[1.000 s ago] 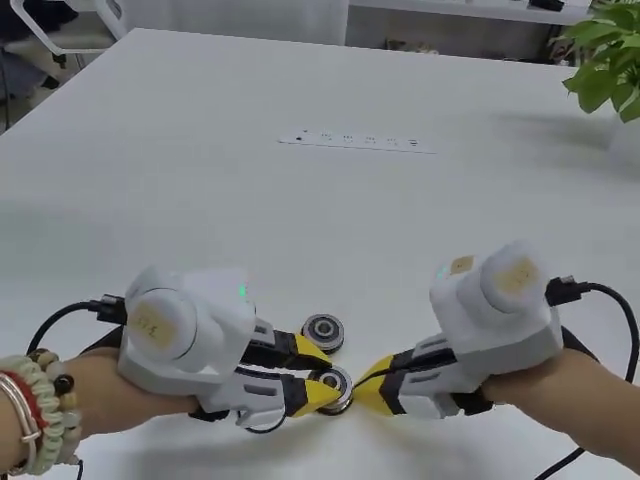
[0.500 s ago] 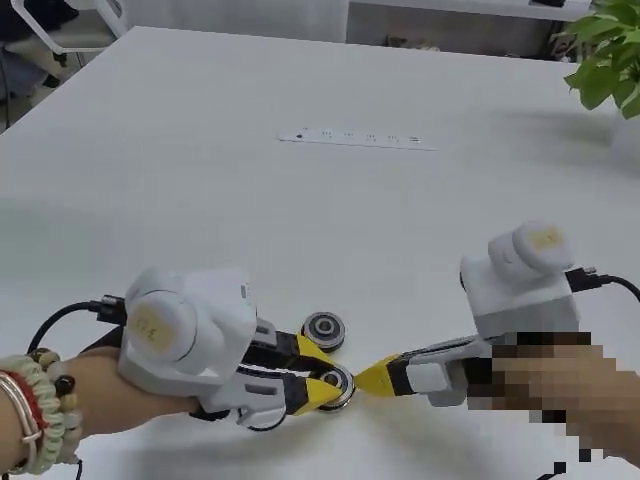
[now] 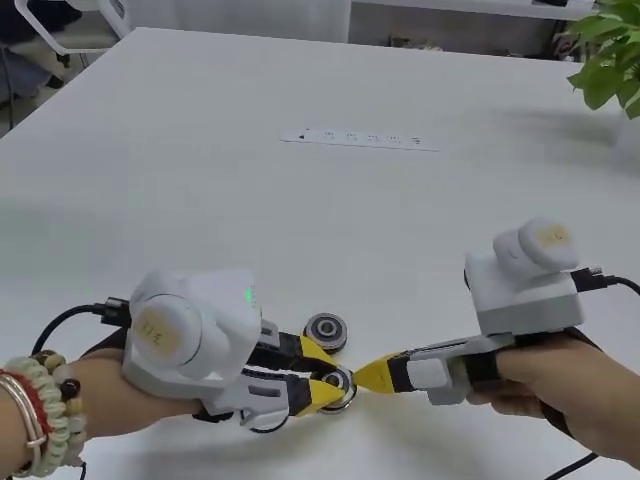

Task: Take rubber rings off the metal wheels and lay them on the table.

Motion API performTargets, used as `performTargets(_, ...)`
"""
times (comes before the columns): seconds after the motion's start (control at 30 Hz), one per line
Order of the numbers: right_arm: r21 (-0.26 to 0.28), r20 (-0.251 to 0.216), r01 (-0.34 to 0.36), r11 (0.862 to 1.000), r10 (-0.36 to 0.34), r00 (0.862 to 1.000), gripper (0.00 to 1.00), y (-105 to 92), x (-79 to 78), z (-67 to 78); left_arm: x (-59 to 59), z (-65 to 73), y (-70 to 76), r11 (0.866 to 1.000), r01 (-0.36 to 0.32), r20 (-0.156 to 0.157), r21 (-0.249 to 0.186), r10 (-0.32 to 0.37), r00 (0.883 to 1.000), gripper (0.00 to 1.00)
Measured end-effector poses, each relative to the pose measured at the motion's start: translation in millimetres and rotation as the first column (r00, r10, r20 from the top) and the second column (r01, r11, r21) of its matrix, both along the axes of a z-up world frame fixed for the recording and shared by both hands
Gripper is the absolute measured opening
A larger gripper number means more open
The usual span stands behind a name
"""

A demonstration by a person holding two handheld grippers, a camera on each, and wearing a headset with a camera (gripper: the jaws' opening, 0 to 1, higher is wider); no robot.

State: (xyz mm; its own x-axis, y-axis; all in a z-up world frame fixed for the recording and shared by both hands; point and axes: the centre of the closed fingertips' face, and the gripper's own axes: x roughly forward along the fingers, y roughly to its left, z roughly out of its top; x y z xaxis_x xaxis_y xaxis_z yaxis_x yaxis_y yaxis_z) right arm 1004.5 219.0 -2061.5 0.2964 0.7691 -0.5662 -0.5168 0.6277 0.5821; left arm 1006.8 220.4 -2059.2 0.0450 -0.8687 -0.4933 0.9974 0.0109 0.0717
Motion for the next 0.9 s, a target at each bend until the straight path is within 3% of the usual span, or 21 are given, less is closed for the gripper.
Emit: performTargets(0.9, 0.018, 0.012, -0.008, 1.0, 0.008, 1.0, 0.0, 2.8, 1.3, 4.8, -0.6, 1.1, 2.1, 1.0, -0.011, -0.01, -0.005, 0.011, 1.0, 0.08)
